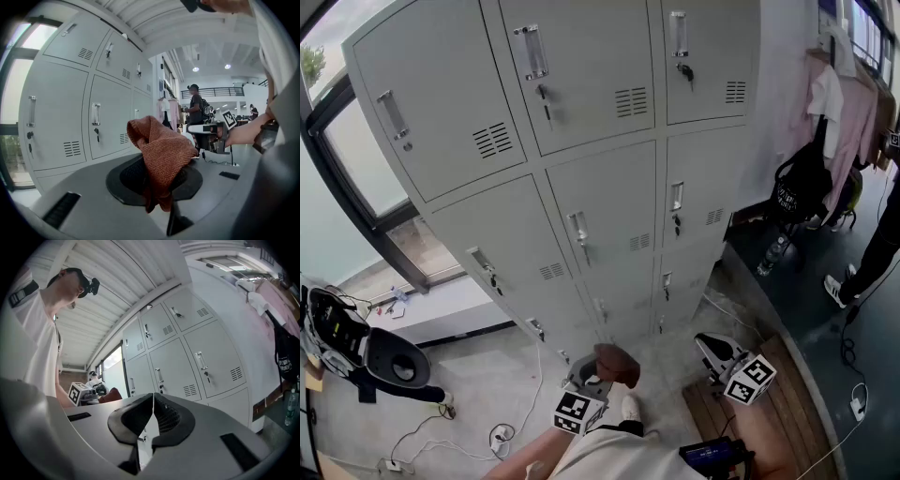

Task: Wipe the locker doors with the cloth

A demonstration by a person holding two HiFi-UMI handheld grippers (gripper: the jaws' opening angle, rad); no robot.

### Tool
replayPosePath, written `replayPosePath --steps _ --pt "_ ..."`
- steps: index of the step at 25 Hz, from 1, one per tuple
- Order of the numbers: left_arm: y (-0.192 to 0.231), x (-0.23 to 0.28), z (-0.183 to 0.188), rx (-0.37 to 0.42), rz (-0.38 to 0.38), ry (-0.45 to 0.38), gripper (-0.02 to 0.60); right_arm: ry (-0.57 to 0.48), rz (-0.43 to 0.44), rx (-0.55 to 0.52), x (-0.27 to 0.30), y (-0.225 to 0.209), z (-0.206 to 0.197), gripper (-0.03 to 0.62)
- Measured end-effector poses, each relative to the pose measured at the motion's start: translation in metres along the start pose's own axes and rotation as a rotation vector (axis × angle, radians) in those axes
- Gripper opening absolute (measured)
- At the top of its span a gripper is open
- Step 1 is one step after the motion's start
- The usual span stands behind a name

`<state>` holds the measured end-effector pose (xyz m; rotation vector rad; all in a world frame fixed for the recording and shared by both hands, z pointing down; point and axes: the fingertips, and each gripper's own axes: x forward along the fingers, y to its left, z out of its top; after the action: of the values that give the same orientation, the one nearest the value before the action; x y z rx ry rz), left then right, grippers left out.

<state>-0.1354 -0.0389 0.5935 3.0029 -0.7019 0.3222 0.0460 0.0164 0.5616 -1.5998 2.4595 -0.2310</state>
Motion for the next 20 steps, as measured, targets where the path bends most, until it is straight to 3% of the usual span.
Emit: replayPosePath --steps 14,20 --pt "0.075 0.102 0.076 0.012 0.018 -0.133 0.072 0.059 0.102 -0.105 0.103 -0.075 0.054 0.018" --pt "0.124 0.102 0.109 0.009 0.102 -0.197 0.072 0.055 0.191 -0.164 0.156 -0.08 0.079 0.018"
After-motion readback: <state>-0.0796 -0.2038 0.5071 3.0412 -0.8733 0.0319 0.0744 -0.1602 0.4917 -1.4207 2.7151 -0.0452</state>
